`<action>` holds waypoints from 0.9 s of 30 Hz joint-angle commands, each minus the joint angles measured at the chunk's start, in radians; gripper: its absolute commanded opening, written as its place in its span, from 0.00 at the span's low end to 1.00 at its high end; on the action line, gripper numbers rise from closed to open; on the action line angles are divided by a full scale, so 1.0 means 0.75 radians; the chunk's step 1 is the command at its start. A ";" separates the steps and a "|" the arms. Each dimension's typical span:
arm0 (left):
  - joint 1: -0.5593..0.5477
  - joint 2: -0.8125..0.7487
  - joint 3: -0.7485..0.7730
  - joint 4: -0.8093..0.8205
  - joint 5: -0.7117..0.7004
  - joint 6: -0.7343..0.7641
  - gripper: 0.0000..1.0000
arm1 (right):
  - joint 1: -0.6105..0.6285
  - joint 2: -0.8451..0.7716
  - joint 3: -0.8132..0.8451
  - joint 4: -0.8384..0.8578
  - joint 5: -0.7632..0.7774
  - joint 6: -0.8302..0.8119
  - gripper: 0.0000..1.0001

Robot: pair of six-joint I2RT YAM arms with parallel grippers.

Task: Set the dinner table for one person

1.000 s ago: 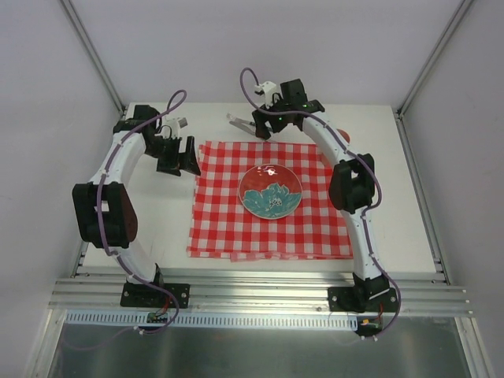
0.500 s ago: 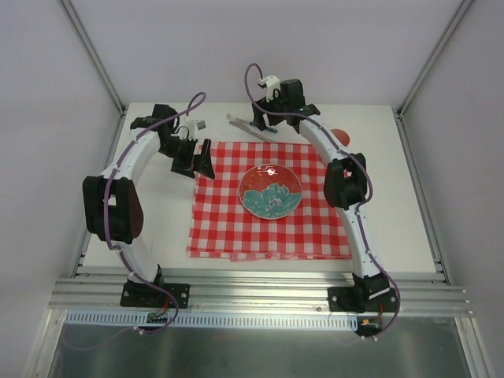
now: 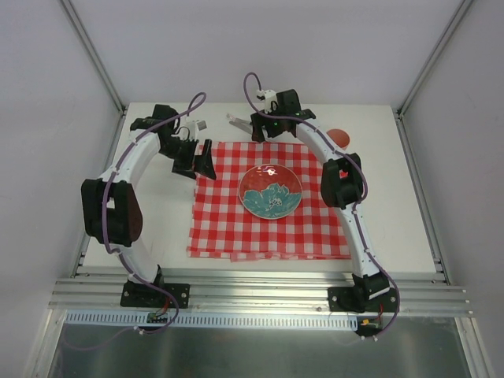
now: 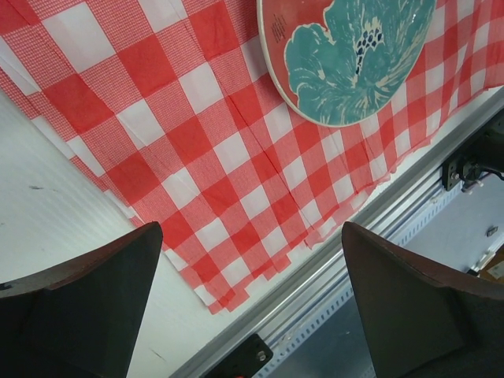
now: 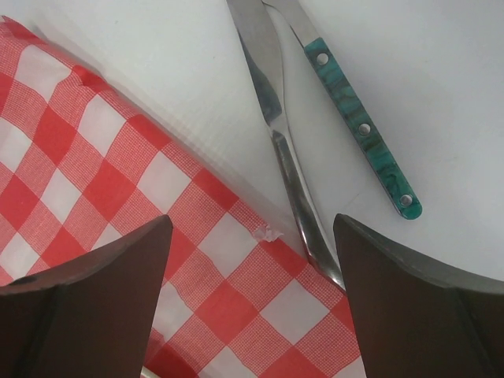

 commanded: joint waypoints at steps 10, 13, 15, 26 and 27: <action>-0.044 -0.086 0.068 0.013 0.152 -0.114 0.99 | 0.002 0.008 0.081 -0.070 0.059 0.192 0.85; -0.051 -0.088 0.070 0.042 0.172 -0.138 0.99 | 0.014 0.010 0.101 -0.117 0.200 0.166 0.84; -0.057 -0.088 0.072 0.050 0.182 -0.140 0.99 | 0.036 -0.002 0.095 -0.131 0.384 0.019 0.84; -0.057 -0.115 0.082 0.050 0.176 -0.138 0.99 | 0.098 0.006 0.021 -0.060 0.555 -0.583 0.90; -0.057 -0.115 0.080 0.050 0.176 -0.143 0.99 | 0.096 0.010 0.021 -0.060 0.538 -0.599 0.91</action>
